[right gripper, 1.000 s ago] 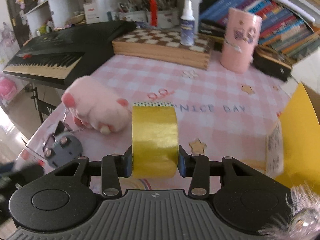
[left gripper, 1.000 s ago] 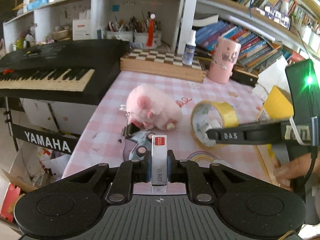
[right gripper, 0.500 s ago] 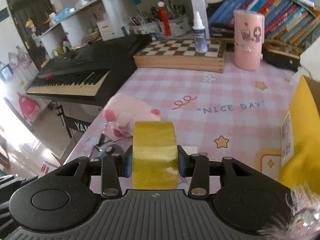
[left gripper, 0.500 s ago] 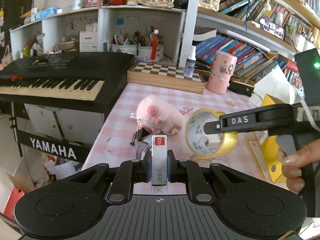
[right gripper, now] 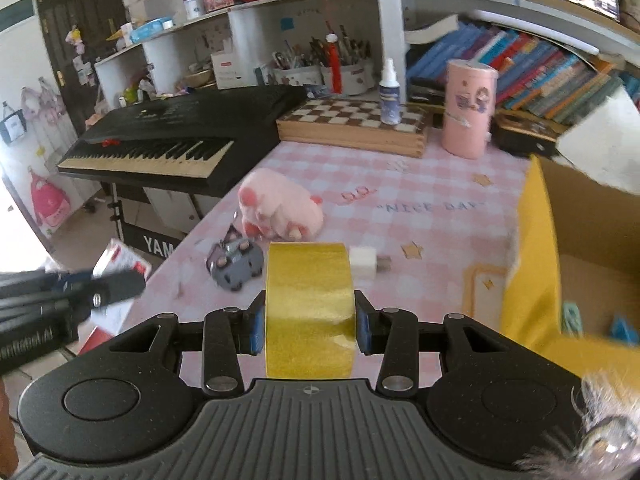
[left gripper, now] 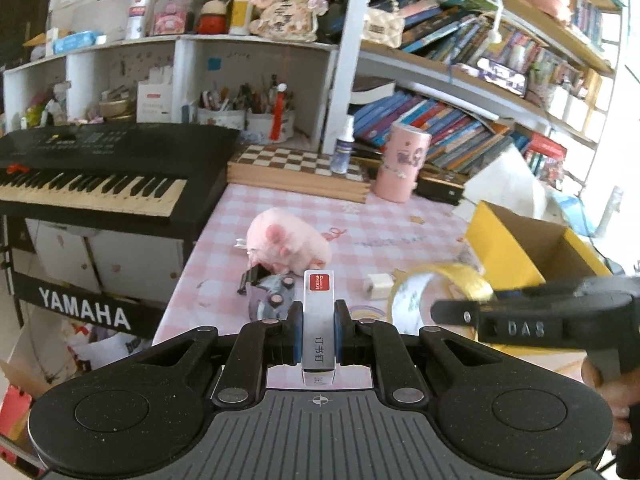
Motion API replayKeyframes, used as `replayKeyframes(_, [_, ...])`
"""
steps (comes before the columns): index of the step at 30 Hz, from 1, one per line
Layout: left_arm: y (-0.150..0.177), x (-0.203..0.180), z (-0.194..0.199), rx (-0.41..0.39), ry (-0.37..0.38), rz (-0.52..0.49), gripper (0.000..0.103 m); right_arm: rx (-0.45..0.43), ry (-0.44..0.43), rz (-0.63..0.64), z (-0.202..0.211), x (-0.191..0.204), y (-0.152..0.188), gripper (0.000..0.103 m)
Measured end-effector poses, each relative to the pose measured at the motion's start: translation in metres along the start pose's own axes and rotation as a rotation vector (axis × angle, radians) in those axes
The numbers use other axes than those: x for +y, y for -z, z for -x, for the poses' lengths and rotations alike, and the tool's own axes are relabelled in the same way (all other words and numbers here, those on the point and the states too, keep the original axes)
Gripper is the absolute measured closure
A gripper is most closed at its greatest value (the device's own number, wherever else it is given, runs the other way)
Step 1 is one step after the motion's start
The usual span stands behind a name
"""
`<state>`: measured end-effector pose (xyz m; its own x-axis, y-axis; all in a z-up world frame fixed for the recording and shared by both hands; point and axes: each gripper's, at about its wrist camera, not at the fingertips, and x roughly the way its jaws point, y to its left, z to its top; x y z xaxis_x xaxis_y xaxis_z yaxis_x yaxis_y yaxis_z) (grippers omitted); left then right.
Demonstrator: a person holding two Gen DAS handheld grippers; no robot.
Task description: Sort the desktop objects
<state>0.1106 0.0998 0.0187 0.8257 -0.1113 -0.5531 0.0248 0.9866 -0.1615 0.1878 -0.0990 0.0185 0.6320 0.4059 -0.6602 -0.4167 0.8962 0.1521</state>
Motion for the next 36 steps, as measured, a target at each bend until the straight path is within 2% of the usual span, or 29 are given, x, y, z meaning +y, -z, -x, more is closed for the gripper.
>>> replayKeyframes(22, [0.057, -0.044, 0.045, 0.113, 0.263, -0.193, 0.090, 0.015, 0.244, -0.238, 0.091, 0.010, 0.115, 0.065])
replayKeyframes(28, [0.061, -0.052, 0.048, 0.127, 0.301, -0.224, 0.090, 0.016, 0.311, -0.294, 0.105, 0.002, 0.125, 0.065])
replayKeyframes(36, [0.061, -0.060, 0.044, 0.127, 0.320, -0.227, 0.090, 0.034, 0.292, -0.284, 0.107, 0.001, 0.130, 0.065])
